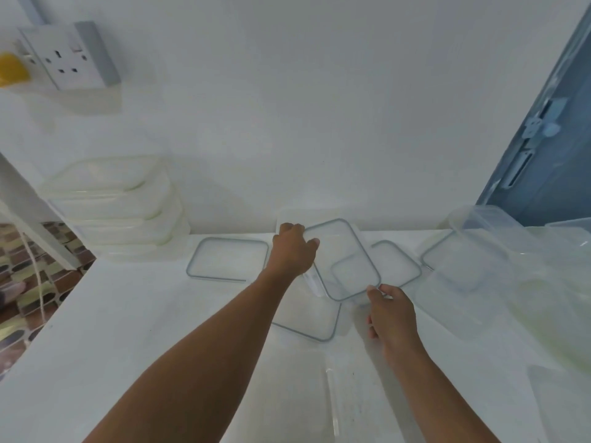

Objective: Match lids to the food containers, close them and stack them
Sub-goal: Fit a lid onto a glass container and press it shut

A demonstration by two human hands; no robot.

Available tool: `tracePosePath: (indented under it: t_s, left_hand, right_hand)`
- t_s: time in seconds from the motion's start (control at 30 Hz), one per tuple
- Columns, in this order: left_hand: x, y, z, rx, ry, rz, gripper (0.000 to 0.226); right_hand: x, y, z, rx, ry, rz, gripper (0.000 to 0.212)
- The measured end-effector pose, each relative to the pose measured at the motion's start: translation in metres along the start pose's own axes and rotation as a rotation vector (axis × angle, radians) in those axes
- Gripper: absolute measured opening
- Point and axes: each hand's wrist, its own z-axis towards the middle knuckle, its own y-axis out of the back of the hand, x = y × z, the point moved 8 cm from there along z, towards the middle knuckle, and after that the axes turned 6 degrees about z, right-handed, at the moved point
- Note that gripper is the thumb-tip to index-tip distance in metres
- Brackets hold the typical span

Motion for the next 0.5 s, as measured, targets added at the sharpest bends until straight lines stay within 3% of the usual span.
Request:
tracePosePath:
  t_s: [0.13,0.23,0.37,0.5]
  left_hand:
    - [0.002,0.015,0.000,-0.089,0.008,-0.063,0.042]
    - [0.005,0.031,-0.004,-0.179,0.025,-0.162,0.034]
    - [0.009,0.054,-0.014,-0.168,0.172,-0.559,0.047]
    - [0.008,0.079,-0.031,-0.118,0.242,-0.731,0.052]
  right_hand:
    - [0.000,0.001,0.001,-0.048,0.025,0.094,0.036]
    - [0.009,0.008,-0.001,-0.127,0.069,0.189,0.027]
    - [0.037,0.013,-0.009,-0.156,0.106,0.356,0.026]
    - [0.074,0.008,-0.029,-0.119,0.150,0.398,0.034]
